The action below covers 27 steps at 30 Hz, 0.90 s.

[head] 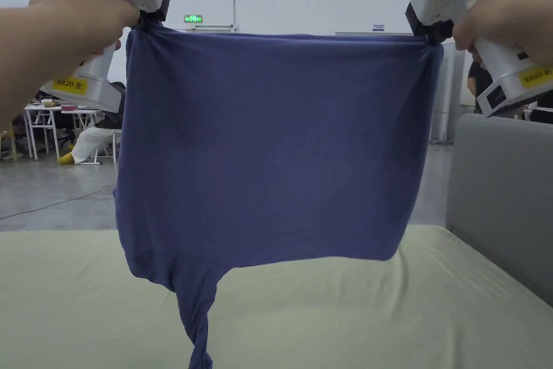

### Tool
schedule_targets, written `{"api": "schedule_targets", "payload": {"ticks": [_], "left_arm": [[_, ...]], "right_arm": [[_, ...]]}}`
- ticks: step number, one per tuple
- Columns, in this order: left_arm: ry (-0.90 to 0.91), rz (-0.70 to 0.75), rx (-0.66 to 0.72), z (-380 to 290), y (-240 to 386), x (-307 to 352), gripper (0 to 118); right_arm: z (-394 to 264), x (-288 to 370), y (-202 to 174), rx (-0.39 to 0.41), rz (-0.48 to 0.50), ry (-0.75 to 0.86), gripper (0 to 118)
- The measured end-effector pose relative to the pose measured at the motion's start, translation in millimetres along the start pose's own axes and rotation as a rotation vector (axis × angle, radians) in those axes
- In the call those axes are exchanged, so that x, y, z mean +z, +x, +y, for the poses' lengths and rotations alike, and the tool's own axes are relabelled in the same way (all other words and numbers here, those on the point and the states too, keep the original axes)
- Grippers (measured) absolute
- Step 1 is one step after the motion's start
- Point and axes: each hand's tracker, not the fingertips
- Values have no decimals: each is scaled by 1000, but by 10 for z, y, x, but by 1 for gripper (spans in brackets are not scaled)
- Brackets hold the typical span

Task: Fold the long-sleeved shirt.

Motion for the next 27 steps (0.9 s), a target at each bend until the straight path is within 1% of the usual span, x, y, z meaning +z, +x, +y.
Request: {"api": "schedule_targets", "payload": {"ticks": [2, 3, 5, 7, 8, 9, 10, 11, 12, 13, 15, 17, 19, 20, 23, 25, 26, 27], "left_arm": [[-38, -17, -12, -228, 38, -94, 0], [-82, -20, -28, -360, 67, -145, 0], [-187, -33, -57, -734, 126, -258, 0], [-297, -60, -58, -1152, 193, -286, 0], [-338, -108, -88, -1386, 227, -306, 0], [-364, -106, -148, -1620, 283, -294, 0], [-384, -99, -197, -1822, 334, -251, 0], [-400, -119, -230, -2060, 390, -124, 0], [-420, -137, -241, -2252, 420, -13, 0], [-431, -145, -248, -2397, 433, 100, 0], [-439, -177, -209, -2728, 407, 420, 0], [-449, -183, -206, -3038, 390, 729, 0], [-451, -209, -215, -3354, 339, 1047, 0], [-468, -221, -209, -3536, 329, 1222, 0], [-544, -279, -249, -4130, 334, 1667, 0], [-604, -284, -276, -4517, 380, 1919, 0], [-640, -288, -310, -4735, 414, 2056, 0], [-675, -311, -314, -4916, 428, 2168, 0]], "right_arm": [[-212, -109, -88, 30, -1, -24, 0], [-353, -164, -110, 34, 26, -50, 0], [-716, -283, -180, 7, 76, -101, 0], [-1127, -364, -335, 22, 114, -128, 0], [-1376, -382, -424, 55, 128, -143, 0], [-1616, -390, -524, 106, 123, -161, 0], [-1828, -382, -608, 139, 135, -156, 0], [-2086, -305, -713, 205, 122, -144, 0], [-2336, -192, -792, 251, 131, -122, 0], [-2530, -98, -833, 266, 169, -120, 0], [-2967, 136, -901, 287, 231, -167, 0], [-3406, 384, -917, 303, 268, -209, 0], [-3818, 607, -899, 305, 327, -253, 0], [-4042, 733, -899, 318, 355, -282, 0], [-4638, 1082, -900, 298, 427, -363, 0], [-4973, 1296, -923, 295, 455, -361, 0], [-5149, 1443, -949, 324, 487, -367, 0], [-5275, 1519, -974, 351, 505, -404, 0]]}}
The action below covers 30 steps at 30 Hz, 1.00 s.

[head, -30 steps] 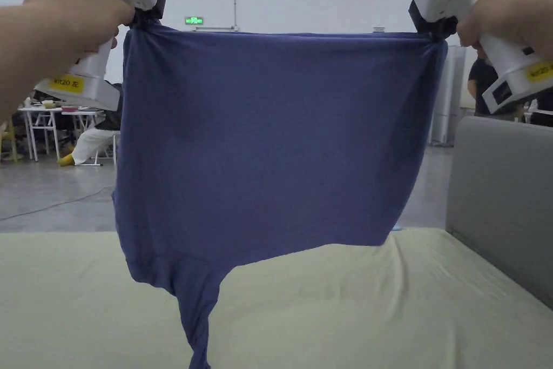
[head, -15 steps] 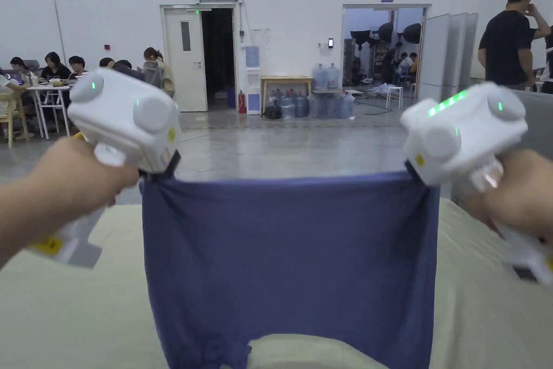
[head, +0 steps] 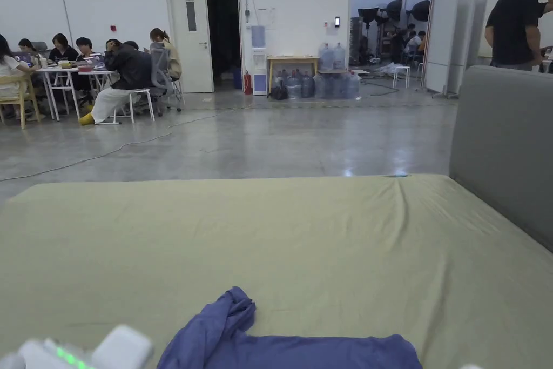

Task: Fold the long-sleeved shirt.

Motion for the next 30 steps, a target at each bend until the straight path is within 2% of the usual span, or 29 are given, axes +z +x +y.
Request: {"api": "schedule_targets", "payload": {"ticks": [1, 3, 7, 10, 15, 17, 19, 27, 28, 29, 30], "left_arm": [[-23, -29, 4, -162, 71, -26, 0], [-73, -79, 17, -496, 231, -60, 0], [-153, -107, -44, -967, 454, -167, 0], [-222, -170, -27, -1196, 545, -262, 0], [-266, -171, -58, -1346, 654, -528, 0], [-300, -204, -33, -1373, 653, -636, 0], [-315, -198, -10, -1398, 652, -748, 0], [-327, -190, 9, -1438, 699, -848, 0], [-327, -192, 12, -1441, 696, -837, 0], [-322, -197, 30, -1445, 674, -829, 7], [-322, -209, 91, -1442, 622, -806, 45]], "right_arm": [[-96, -9, -58, -6, 2, -32, 0], [-333, -8, -162, -75, 46, -91, 0], [-687, -66, -315, -40, 95, -190, 0], [-873, -167, -395, -90, 158, -275, 0], [-1047, -418, -548, -87, 159, -340, 0], [-1061, -536, -565, -126, 183, -393, 0], [-1036, -606, -528, -169, 169, -378, 0], [-977, -760, -556, -168, 168, -424, 0], [-978, -754, -555, -167, 166, -425, 3], [-977, -752, -550, -167, 166, -426, 9], [-964, -748, -521, -168, 169, -427, 28]]}}
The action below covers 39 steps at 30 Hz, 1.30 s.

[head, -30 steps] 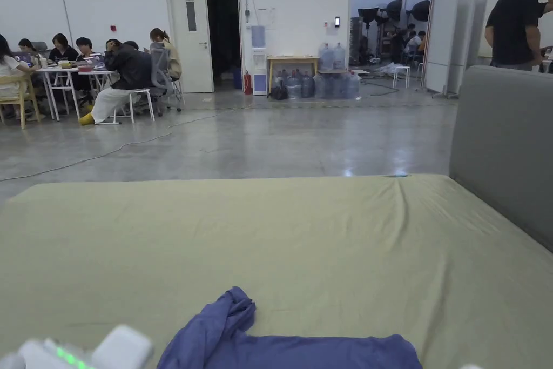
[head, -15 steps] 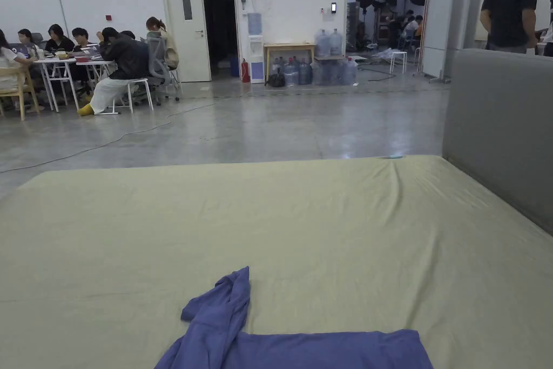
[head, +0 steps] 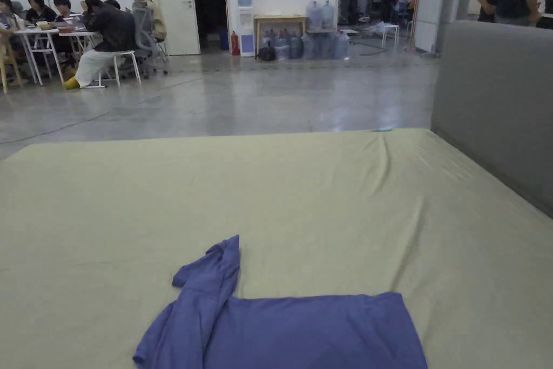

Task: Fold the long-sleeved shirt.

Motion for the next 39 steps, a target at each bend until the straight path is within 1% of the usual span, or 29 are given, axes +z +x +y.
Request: {"api": "schedule_targets", "payload": {"ticks": [1, 2, 3, 5, 7, 9, 10, 11, 12, 13, 14, 15, 16, 17, 18, 22, 23, 24, 25, 26, 27, 28, 29, 30, 32, 34, 36, 38, 39], "left_arm": [[22, -10, 63, -7, -46, 85, 86], [40, -12, 118, -25, -120, 193, 111], [97, -46, 152, -53, -160, 335, 117], [270, -90, 205, -142, -222, 710, 117], [326, -96, 253, -172, -211, 918, 117], [312, -101, 270, -219, -166, 1001, 117], [293, -113, 267, -245, -147, 997, 113], [266, -115, 251, -258, -105, 996, 95], [251, -85, 227, -247, -39, 968, 32], [242, -19, 209, -231, 7, 930, 0], [241, 49, 210, -212, 13, 877, 0], [238, 11, 194, -145, -5, 845, 0], [228, -43, 209, -74, -52, 828, 0], [236, -98, 256, 55, -147, 829, 0], [251, -129, 293, 216, -242, 825, 0], [323, -113, 286, 1172, -616, 764, 0], [342, -118, 293, 1496, -740, 694, 18], [356, -126, 294, 1825, -857, 594, 80], [345, -136, 301, 2145, -973, 465, 118], [280, -139, 328, 2503, -1005, 305, 114], [352, -129, 326, 2861, -1128, 261, 114], [293, -112, 319, 3123, -1202, 153, 114], [289, -99, 329, 3430, -1295, 21, 114], [281, -73, 345, 3568, -1112, -72, 114], [266, -74, 403, 3937, -1145, -310, 114], [240, -72, 465, 4201, -1266, -681, 114], [235, -49, 455, 4378, -1227, -908, 114], [195, -14, 402, 4585, -1260, -1186, 114], [204, -19, 418, 4619, -1249, -1260, 113]], "right_arm": [[26, 59, 44, 1, 1, -4, 58], [37, 171, 116, -52, 8, 7, 88], [32, 332, 198, -105, 12, 60, 99], [13, 731, 320, -151, 46, 208, 98], [-12, 1063, 385, -214, 93, 306, 98], [-9, 1240, 382, -287, 124, 346, 98], [-16, 1272, 364, -322, 134, 359, 98], [-25, 1277, 319, -324, 146, 379, 93], [-24, 1287, 247, -314, 130, 409, 58], [-5, 1272, 170, -305, 92, 435, 10], [40, 1209, 95, -296, 34, 418, 0], [69, 1216, 50, -295, 27, 415, 0], [90, 1206, 23, -284, 48, 423, 0], [132, 1134, -6, -277, 97, 441, 0], [172, 1122, -22, -294, 140, 448, 0], [371, 1026, -69, -316, 199, 449, 0], [434, 1003, -74, -318, 214, 454, 0], [499, 978, -79, -315, 229, 460, 0], [568, 915, -102, -313, 239, 462, 0], [631, 891, -102, -315, 244, 462, 0], [686, 873, -96, -317, 252, 462, 0], [723, 862, -88, -322, 260, 465, 0], [757, 821, -90, -324, 275, 472, 0], [780, 804, -86, -322, 289, 479, 0], [793, 743, -76, -327, 326, 488, 0], [800, 651, -67, -327, 334, 491, 0], [805, 533, -36, -346, 334, 470, 0], [788, 406, 0, -374, 330, 427, 0], [776, 358, 18, -380, 315, 402, 0]]}}
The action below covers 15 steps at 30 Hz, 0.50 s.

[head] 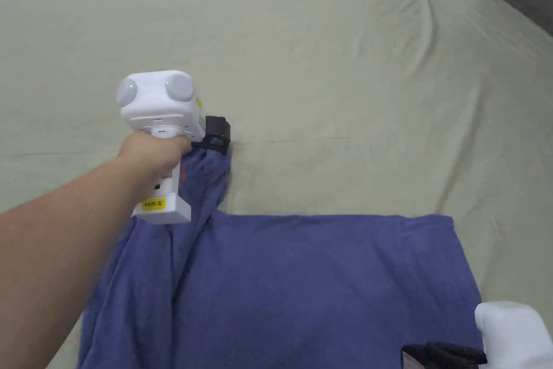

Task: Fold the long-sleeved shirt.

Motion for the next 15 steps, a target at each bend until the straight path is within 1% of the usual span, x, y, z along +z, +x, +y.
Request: {"api": "schedule_targets", "payload": {"ticks": [1, 2, 3, 4, 5, 6, 7, 9, 10, 12, 15], "left_arm": [[0, -2, 0, 10, 5, -38, 108], [2, -5, -8, 21, 12, -67, 100], [1, -5, -32, -120, 114, 32, 76], [-10, 3, -62, -155, 145, 32, 58], [3, 14, -88, -199, 168, 87, 47], [15, 10, -97, -167, 174, 146, 16], [12, -18, -102, -145, 179, 193, 3], [9, 56, -146, -216, 194, 409, 3], [12, 64, -175, -257, 186, 538, 3], [98, 65, -212, -385, 132, 965, 3], [191, 111, -283, -718, 40, 1631, 3]], "right_arm": [[-6, -23, 26, -1, -10, -10, 0], [-8, -53, 58, -6, -20, -13, 0], [1, -49, 89, -36, -14, -16, 0], [8, -42, 110, -52, -2, -17, 0], [11, -28, 121, -52, 1, -12, 0], [9, -20, 121, -56, 0, -6, 0], [9, -16, 118, -58, -2, -3, 0], [2, -12, 114, -60, -7, 2, 0], [-1, -11, 112, -61, -10, 2, 0], [-18, 14, 106, -59, -11, 3, 0], [-42, 69, 87, -54, -5, 13, 0]]}}
